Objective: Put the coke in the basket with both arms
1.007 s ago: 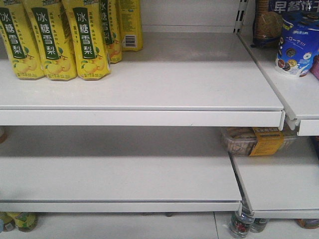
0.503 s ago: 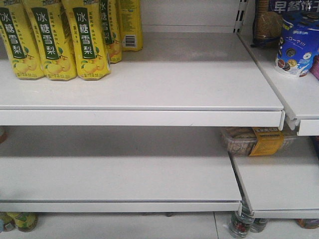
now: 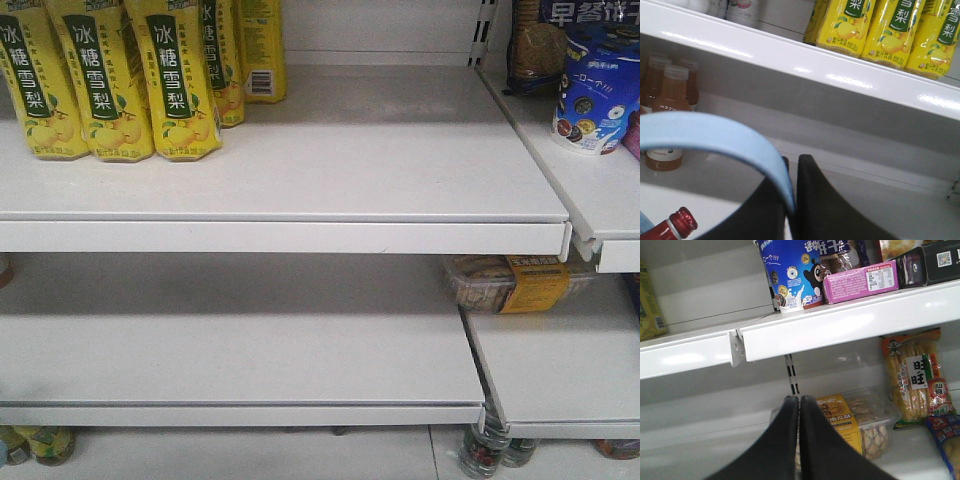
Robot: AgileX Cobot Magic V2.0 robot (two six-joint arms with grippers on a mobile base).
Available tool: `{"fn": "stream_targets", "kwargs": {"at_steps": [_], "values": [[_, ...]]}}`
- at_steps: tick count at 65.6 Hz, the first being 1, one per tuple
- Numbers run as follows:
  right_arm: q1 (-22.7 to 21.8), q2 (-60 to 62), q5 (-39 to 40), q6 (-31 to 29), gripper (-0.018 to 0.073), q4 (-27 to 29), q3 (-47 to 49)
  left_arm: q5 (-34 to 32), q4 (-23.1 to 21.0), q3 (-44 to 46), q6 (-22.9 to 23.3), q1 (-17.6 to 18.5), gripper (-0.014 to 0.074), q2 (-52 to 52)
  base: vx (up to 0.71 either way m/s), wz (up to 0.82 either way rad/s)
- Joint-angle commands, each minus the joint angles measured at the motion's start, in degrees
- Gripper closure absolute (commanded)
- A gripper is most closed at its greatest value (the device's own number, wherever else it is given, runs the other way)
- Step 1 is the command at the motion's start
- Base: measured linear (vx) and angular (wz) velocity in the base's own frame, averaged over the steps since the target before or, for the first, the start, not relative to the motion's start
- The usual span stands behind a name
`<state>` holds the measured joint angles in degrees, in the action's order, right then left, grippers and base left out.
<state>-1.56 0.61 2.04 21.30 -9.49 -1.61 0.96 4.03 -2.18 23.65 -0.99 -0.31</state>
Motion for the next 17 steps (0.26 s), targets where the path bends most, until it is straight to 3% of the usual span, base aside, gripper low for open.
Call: {"fn": "stream_targets", "kwargs": {"at_steps": [1, 17], "values": [[-0.1, 0.73, 4.35, -0.23, 0.0564, -0.64, -0.38, -8.57, 2.02, 1.7, -2.6, 0.12, 0.0603, -1.22, 0.0, 0.0], [-0.1, 0.73, 4.35, -0.23, 0.0564, -0.64, -0.38, -8.57, 2.02, 1.7, -2.6, 0.12, 0.0603, -1.22, 0.0, 0.0]]}}
